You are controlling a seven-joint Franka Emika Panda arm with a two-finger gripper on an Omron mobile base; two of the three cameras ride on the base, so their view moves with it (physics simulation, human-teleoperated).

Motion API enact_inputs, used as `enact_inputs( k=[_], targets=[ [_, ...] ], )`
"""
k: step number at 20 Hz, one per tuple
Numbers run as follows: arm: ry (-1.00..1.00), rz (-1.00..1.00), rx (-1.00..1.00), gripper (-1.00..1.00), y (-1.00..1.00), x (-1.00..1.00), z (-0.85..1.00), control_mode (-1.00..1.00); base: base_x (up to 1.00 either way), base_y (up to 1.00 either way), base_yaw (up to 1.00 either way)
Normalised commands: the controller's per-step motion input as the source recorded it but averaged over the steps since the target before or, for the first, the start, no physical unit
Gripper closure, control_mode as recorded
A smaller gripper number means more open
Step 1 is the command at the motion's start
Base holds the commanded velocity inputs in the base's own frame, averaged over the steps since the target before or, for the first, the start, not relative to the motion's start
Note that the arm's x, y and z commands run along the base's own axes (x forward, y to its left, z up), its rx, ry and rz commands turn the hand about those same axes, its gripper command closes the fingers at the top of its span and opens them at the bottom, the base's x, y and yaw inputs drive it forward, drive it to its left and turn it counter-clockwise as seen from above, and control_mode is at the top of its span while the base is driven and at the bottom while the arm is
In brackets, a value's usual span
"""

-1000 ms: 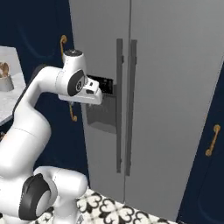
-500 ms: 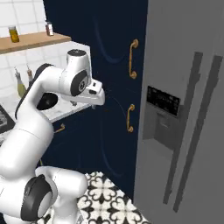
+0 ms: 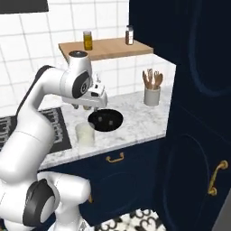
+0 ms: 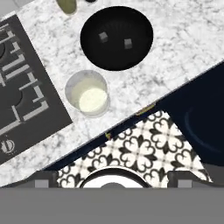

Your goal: Grab a lemon wedge from the fridge and one ice cube from the ice bowl, and put them in the glass of lemonade.

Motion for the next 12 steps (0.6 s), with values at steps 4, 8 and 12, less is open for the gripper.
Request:
enact_inputs(
  k=[4, 8, 12],
  targets=[
    [0.0, 0.0, 0.0, -1.0, 0.0, 0.0, 0.0, 1.0, 0.73, 0.03, 0.54],
    [0.0, 0.0, 0.0, -1.0, 0.0, 0.0, 0.0, 1.0, 0.46, -0.23, 0.4],
    [0.0, 0.0, 0.0, -1.0, 0.0, 0.0, 0.0, 1.0, 0.05, -0.67, 0.2]
  ],
)
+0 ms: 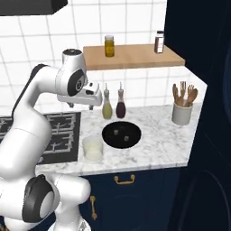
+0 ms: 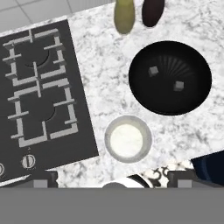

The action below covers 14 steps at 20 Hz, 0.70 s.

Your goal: Grab a lemon wedge from the fridge and one ice cube from the ice bowl, and put them in the glass of lemonade.

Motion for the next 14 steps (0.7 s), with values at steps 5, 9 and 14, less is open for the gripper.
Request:
enact_inputs(
  k=[5, 9, 14],
  targets=[
    [0.0, 0.0, 0.0, -1.0, 0.0, 0.0, 0.0, 1.0, 0.19, -0.66, 0.17],
    [0.0, 0.0, 0.0, -1.0, 0.0, 0.0, 0.0, 1.0, 0.69, -0.37, 0.28],
    [0.0, 0.0, 0.0, -1.0, 0.0, 0.0, 0.0, 1.0, 0.86, -0.26, 0.35]
  ],
)
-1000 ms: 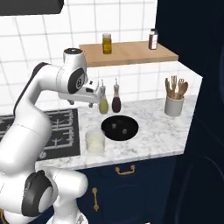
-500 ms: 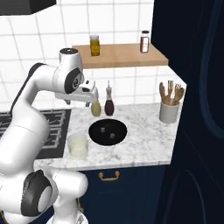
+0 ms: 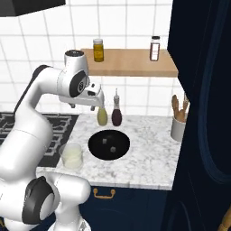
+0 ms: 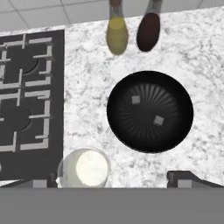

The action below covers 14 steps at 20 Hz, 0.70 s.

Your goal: Grab a lemon wedge from the fridge and one ice cube from the ice bowl, and put them in the glass of lemonade.

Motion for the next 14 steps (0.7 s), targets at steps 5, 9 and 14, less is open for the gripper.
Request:
enact_inputs(
  k=[5, 9, 14],
  targets=[
    [0.0, 0.0, 0.0, -1.0, 0.0, 0.0, 0.0, 1.0, 0.54, -0.23, 0.2],
    [-0.16, 0.03, 0.0, -1.0, -0.08, 0.36, -0.54, -1.0, 0.0, 0.0, 0.0],
    [-0.18, 0.0, 0.0, -1.0, -0.31, 0.23, -0.84, -1.0, 0.0, 0.0, 0.0]
  ],
)
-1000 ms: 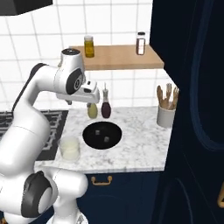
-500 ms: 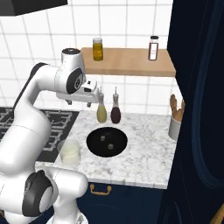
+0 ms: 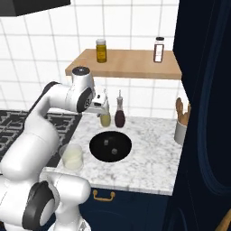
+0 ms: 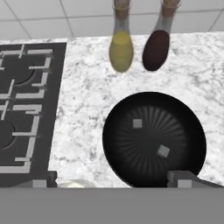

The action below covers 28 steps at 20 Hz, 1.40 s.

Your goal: Grab a lemon wedge from the fridge and one ice cube from the ice bowl, and put them in the glass of lemonade.

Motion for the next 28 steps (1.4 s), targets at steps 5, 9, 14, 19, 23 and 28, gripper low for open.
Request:
enact_inputs(
  k=[5, 9, 14, 19, 23, 28],
  targets=[
    [0.01, 0.0, 0.0, -1.0, -0.29, 0.44, -0.67, -1.0, 0.0, 0.0, 0.0],
    [0.15, 0.0, 0.0, -1.0, -0.34, 0.38, -0.39, -1.0, 0.0, 0.0, 0.0],
    [0.06, 0.0, 0.0, -1.0, -0.4, 0.11, -0.22, -1.0, 0.0, 0.0, 0.0],
    [0.0, 0.0, 0.0, -1.0, -0.06, 0.09, -0.49, -1.0, 0.0, 0.0, 0.0],
    [0.0, 0.0, 0.0, -1.0, 0.0, 0.3, -0.56, -1.0, 0.0, 0.0, 0.0],
    [0.0, 0.0, 0.0, -1.0, 0.0, 0.19, -0.42, -1.0, 0.0, 0.0, 0.0]
  ],
)
